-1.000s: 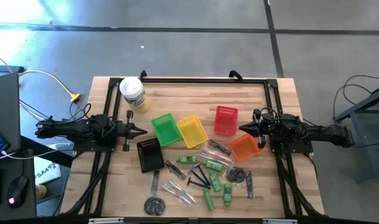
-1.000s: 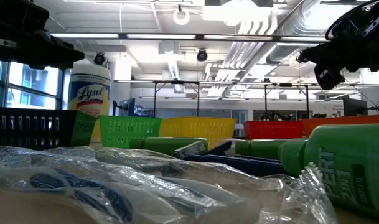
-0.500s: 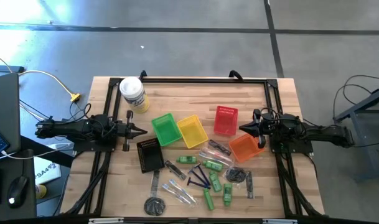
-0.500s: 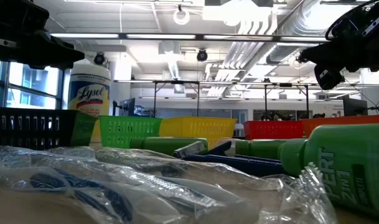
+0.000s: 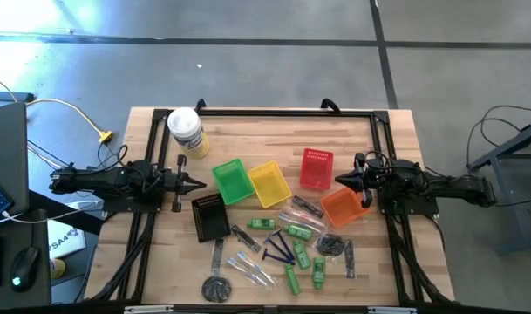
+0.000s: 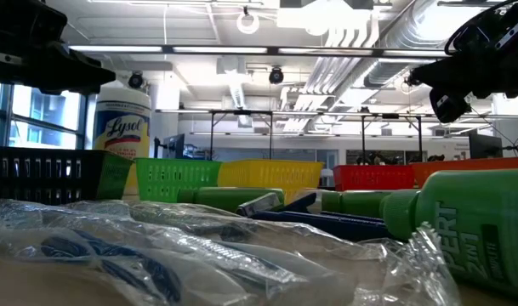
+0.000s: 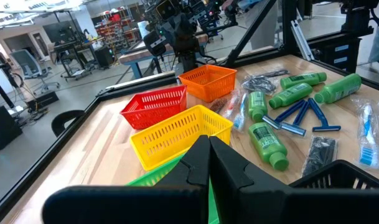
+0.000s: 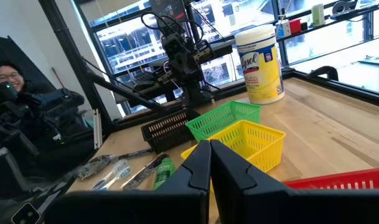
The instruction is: Pick & Place Travel size toiletries
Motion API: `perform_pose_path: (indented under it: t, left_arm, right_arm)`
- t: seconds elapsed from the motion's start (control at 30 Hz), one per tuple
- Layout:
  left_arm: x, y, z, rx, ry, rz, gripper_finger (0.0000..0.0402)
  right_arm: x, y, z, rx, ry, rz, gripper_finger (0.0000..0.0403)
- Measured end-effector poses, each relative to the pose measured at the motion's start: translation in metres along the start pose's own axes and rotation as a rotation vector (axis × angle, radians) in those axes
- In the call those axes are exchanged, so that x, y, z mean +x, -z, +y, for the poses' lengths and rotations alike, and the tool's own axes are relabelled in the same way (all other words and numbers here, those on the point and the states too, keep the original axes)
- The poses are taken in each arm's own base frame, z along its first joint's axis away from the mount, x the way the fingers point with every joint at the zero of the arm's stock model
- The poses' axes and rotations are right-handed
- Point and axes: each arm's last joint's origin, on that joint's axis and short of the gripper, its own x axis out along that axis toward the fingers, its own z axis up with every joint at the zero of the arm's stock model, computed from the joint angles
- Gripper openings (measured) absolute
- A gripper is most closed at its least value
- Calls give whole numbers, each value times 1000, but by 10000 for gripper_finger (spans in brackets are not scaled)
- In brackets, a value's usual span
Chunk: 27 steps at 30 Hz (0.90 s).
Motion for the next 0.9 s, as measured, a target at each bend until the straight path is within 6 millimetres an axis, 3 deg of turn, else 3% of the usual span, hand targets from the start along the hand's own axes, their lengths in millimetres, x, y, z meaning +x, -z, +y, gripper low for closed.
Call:
perform_pose_path:
  t: [0.9]
  left_arm:
    - [0, 0, 0, 0, 0, 0, 0]
  right_arm:
    - [0, 0, 0, 0, 0, 0, 2]
